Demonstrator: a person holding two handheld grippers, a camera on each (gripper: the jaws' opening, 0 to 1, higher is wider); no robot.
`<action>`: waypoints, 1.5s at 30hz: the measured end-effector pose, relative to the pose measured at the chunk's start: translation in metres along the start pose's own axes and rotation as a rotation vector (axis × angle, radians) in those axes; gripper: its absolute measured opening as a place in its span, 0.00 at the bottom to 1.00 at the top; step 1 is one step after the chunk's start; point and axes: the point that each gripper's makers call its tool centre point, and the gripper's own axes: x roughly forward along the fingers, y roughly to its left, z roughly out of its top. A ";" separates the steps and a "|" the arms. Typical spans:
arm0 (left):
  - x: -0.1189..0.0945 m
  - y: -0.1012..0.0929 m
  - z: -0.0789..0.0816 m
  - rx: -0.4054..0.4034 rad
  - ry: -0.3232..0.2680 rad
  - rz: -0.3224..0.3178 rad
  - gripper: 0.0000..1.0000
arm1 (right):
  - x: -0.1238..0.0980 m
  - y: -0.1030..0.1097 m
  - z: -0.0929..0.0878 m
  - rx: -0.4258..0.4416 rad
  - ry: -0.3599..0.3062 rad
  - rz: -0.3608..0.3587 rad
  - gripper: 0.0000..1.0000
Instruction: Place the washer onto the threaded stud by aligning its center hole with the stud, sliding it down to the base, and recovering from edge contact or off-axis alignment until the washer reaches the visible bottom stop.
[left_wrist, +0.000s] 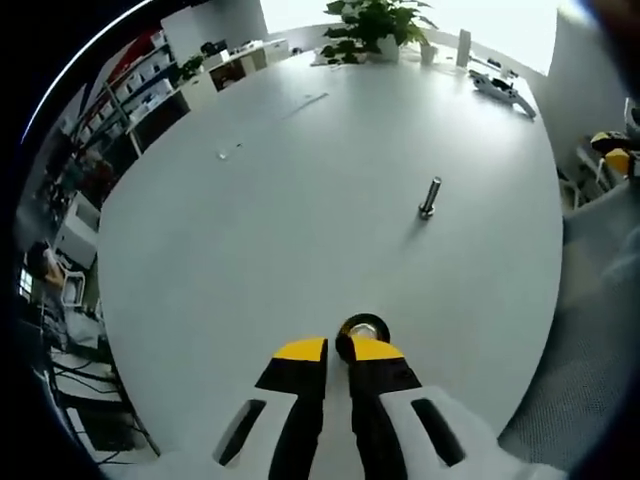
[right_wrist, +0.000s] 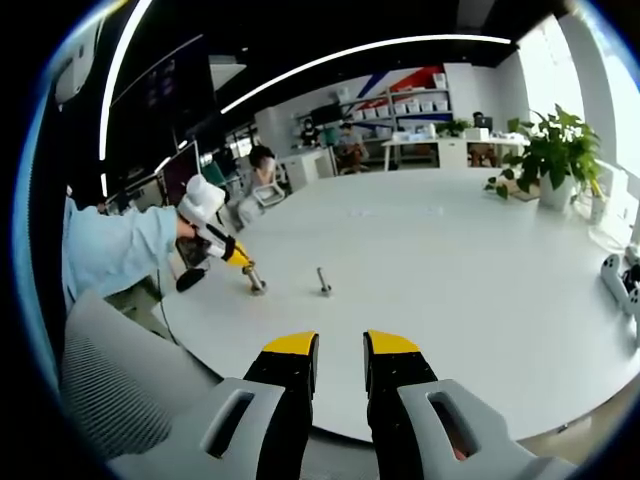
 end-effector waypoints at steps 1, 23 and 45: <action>0.000 0.001 0.000 0.005 0.001 0.002 0.10 | 0.000 0.000 0.000 0.000 0.000 0.000 0.20; -0.001 0.008 0.008 -0.069 -0.060 -0.005 0.11 | 0.000 -0.001 0.000 0.003 -0.006 0.000 0.20; -0.063 0.021 0.025 -0.145 -0.255 0.130 0.14 | 0.001 0.001 -0.001 -0.010 -0.001 0.015 0.20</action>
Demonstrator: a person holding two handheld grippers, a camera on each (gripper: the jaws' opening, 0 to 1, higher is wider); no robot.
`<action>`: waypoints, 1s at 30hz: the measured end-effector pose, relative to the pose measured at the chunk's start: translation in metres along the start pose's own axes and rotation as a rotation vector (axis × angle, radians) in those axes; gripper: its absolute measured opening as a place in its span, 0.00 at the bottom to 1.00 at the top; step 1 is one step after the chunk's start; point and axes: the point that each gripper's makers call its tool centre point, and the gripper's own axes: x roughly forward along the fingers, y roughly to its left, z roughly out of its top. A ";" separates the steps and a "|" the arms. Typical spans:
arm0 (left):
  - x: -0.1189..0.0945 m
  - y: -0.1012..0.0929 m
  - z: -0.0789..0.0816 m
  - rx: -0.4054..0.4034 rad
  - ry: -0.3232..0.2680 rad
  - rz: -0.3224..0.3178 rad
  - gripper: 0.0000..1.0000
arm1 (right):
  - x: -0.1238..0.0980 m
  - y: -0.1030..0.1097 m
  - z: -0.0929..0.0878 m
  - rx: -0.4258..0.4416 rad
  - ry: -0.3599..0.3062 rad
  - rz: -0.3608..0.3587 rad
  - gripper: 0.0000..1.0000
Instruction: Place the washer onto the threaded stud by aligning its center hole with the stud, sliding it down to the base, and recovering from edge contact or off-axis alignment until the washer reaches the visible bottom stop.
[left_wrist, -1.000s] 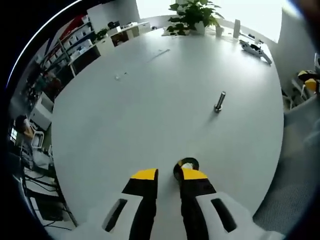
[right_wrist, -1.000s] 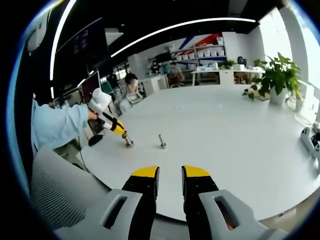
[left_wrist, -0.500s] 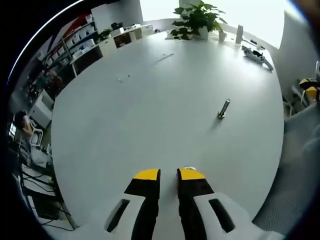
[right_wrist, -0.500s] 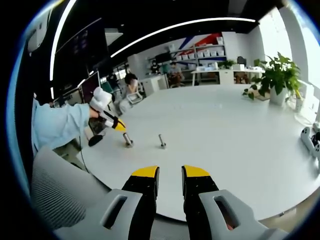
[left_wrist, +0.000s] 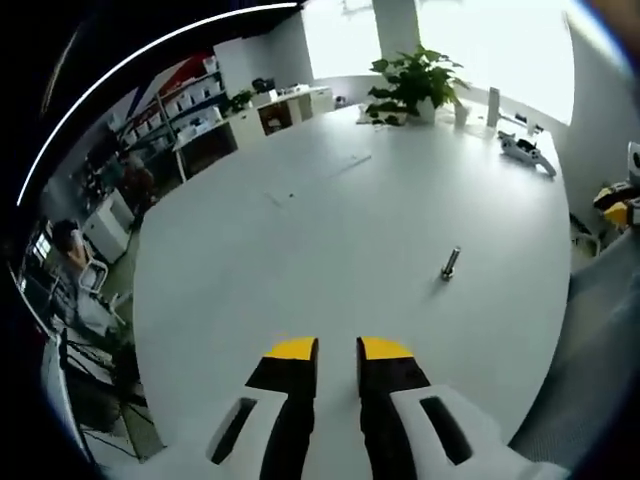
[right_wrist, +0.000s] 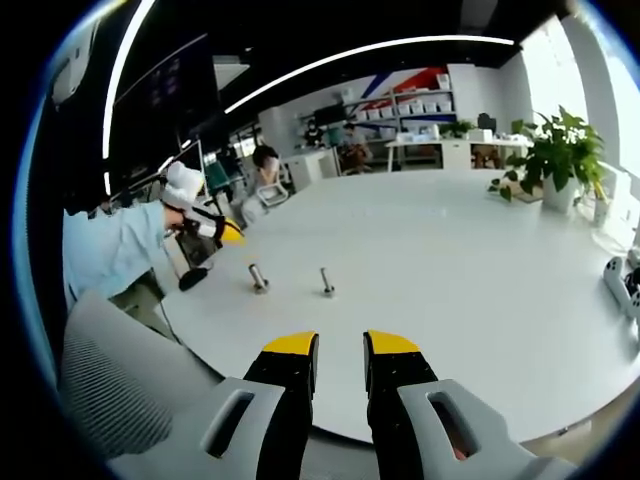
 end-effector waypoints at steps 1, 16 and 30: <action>-0.005 0.000 0.002 -0.006 -0.011 0.005 0.14 | 0.000 0.001 0.000 -0.002 0.001 0.002 0.20; -0.103 -0.007 0.019 -0.085 -0.217 0.157 0.37 | 0.001 0.012 0.002 -0.018 0.003 0.042 0.21; -0.131 -0.049 -0.015 -0.224 -0.306 0.154 0.57 | 0.000 0.022 0.002 -0.050 0.007 0.098 0.21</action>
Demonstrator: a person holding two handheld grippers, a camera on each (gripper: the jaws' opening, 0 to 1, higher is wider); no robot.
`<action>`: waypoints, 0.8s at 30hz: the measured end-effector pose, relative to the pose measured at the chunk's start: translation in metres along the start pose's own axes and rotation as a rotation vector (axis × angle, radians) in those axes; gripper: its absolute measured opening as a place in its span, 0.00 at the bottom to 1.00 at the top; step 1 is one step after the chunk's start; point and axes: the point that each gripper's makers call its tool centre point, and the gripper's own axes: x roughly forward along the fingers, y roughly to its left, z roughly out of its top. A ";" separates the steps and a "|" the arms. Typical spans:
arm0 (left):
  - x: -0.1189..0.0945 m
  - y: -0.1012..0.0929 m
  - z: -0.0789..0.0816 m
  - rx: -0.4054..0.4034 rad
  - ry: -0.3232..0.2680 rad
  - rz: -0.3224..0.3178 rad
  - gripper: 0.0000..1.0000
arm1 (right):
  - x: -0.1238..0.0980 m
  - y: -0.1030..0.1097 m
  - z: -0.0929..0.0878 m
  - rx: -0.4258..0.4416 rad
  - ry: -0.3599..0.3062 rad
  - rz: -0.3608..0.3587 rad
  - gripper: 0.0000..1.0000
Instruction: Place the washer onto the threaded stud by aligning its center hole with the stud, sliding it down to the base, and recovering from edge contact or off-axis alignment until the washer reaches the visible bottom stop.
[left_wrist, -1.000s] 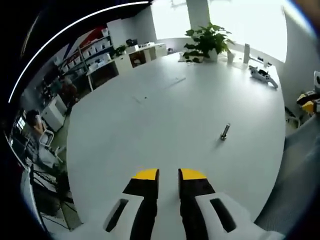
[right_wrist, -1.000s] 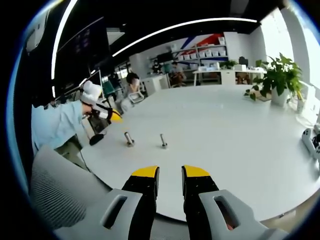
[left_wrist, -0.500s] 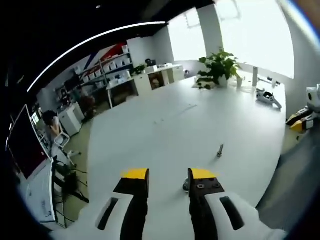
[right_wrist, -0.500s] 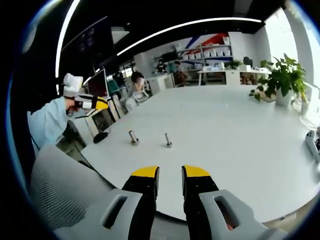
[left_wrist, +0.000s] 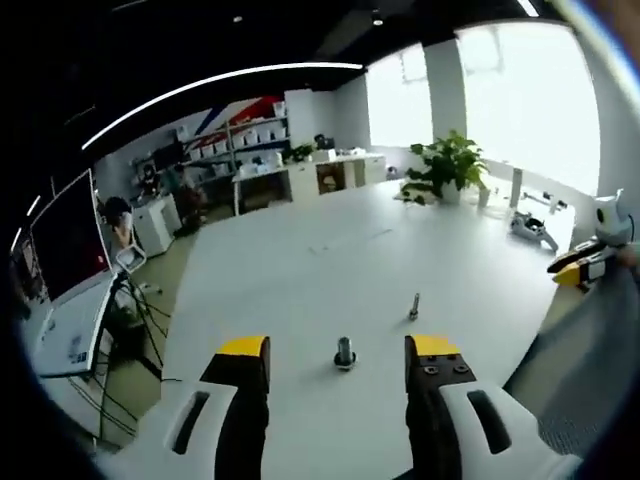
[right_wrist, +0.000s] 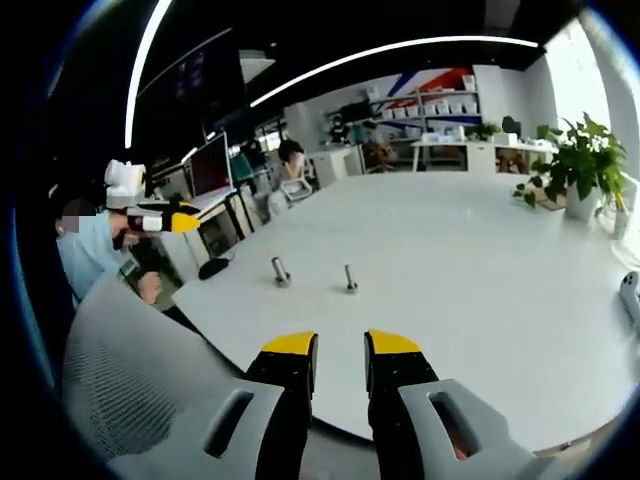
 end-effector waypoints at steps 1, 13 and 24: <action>-0.001 -0.002 0.000 -0.015 -0.011 -0.001 0.60 | 0.000 0.000 0.000 0.000 -0.001 0.000 0.21; -0.019 -0.018 -0.010 -0.117 -0.131 0.003 0.79 | -0.002 -0.003 0.000 0.000 -0.007 -0.014 0.22; -0.029 -0.027 -0.017 -0.119 -0.158 0.033 0.78 | -0.002 -0.007 -0.001 0.001 -0.006 -0.025 0.22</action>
